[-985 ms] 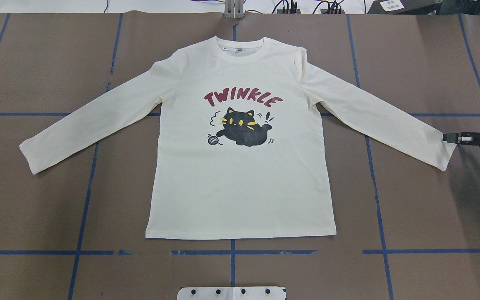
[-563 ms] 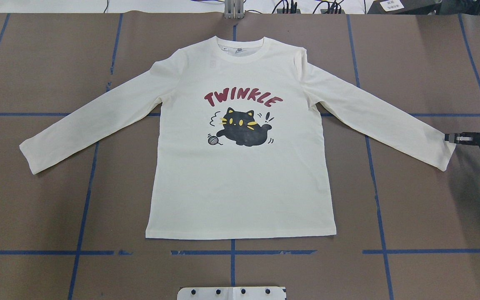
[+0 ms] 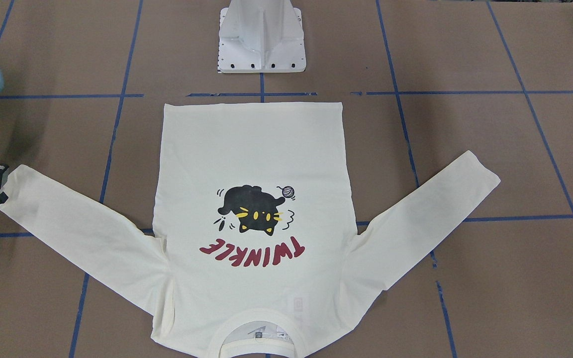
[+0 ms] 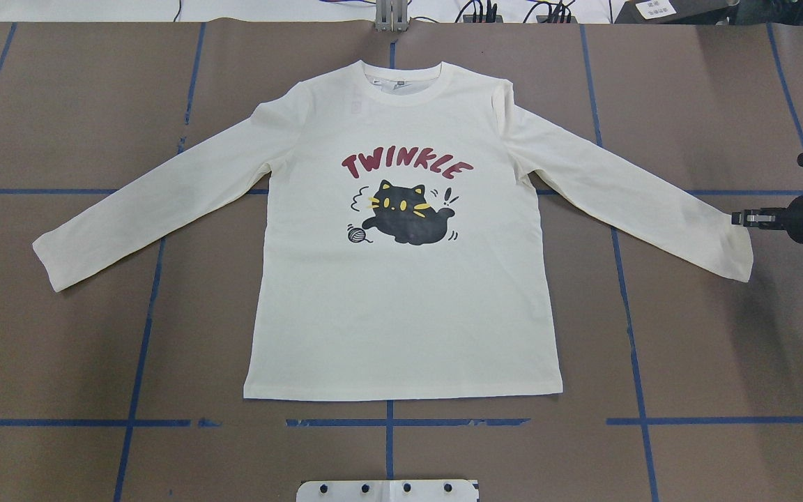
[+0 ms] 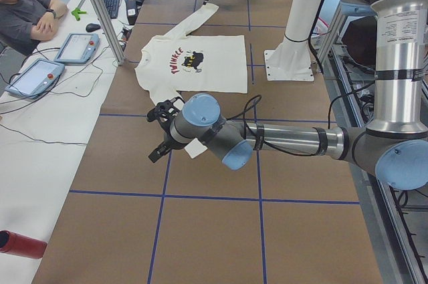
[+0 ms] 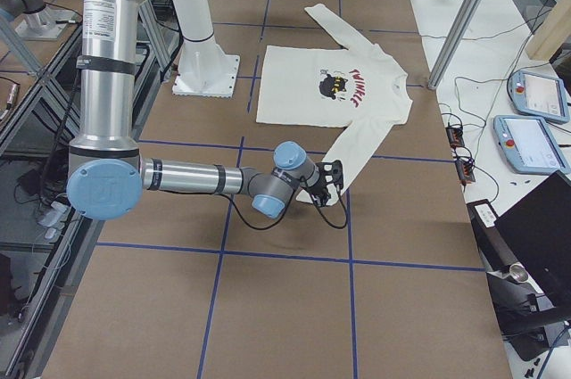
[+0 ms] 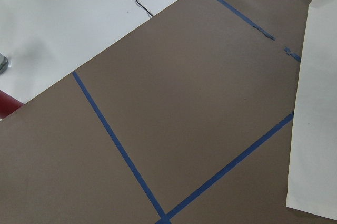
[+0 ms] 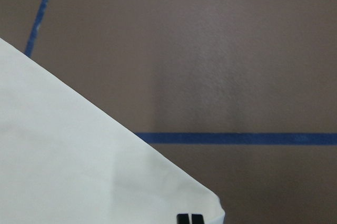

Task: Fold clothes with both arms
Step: 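Lift the sleeve with the right gripper and fold it across the shirt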

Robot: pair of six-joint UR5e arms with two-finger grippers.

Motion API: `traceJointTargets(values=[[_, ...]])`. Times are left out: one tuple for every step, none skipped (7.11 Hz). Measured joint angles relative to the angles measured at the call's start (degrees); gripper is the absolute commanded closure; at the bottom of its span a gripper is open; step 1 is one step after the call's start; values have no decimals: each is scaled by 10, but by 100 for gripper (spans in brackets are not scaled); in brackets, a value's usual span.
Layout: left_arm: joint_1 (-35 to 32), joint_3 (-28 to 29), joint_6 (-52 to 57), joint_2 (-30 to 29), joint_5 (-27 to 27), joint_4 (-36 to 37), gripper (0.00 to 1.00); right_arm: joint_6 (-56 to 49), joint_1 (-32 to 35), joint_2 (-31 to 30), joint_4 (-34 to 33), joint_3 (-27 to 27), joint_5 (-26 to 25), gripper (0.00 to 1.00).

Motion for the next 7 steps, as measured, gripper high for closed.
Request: traceJointTargets(values=[[0,0,0,0,0,0,0,1,4,23,-89,50,0,100],[0,0,0,0,0,0,0,2,5,59,-190,95,-6,100],[0,0,0,0,0,0,0,3,6,110,-290,126,-15,100],[0,0,-1,0,1,0,0,8,5,169,-378,140,-22,100],[0,0,-1,0,1,0,0,15,3,235,-458,144,-31,100],[0,1,-1,0,1,0,0,23,-2,299,-517,142,-46,100],[0,2,-1,0,1,0,0,28,-13,363,-550,134,-68,100]])
